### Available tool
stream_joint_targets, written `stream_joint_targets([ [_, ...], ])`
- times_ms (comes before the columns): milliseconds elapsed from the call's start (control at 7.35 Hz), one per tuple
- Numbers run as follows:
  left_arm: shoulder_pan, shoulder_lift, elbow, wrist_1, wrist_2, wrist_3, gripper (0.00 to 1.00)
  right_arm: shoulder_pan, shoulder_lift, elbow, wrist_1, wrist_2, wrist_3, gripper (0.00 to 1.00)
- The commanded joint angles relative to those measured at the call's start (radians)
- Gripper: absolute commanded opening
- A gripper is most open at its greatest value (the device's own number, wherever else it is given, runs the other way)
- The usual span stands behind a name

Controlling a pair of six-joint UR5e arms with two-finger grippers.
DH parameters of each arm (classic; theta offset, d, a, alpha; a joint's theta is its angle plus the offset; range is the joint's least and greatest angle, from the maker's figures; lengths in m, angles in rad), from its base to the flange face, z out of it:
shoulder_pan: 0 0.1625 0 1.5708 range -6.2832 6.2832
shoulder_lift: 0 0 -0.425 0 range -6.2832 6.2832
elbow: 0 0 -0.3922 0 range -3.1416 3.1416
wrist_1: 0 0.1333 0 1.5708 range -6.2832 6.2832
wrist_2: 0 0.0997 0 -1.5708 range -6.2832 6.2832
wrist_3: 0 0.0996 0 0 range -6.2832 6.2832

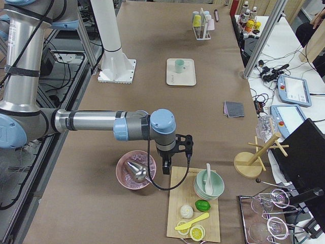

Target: Pick up and place green cup on tray

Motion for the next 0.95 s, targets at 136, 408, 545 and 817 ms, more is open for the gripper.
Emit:
stream_joint_targets([
  [136,-0.002,0.087,0.014,0.0,0.001,0.005,0.98,0.0,0.001,-0.02,0.0,-0.067,-0.002,1.0],
  [408,-0.004,0.091,0.017,0.011,0.0,0.004,0.97,0.0,-0.006,-0.03,-0.007,-0.067,0.011,1.0],
  [545,-0.004,0.087,0.011,0.072,-0.002,0.004,0.97,0.0,-0.011,-0.034,-0.008,-0.069,0.013,1.0],
  [817,-0.002,0.08,0.002,0.169,-0.008,0.007,0.98,0.0,-0.017,-0.031,0.0,-0.058,0.011,1.0],
])
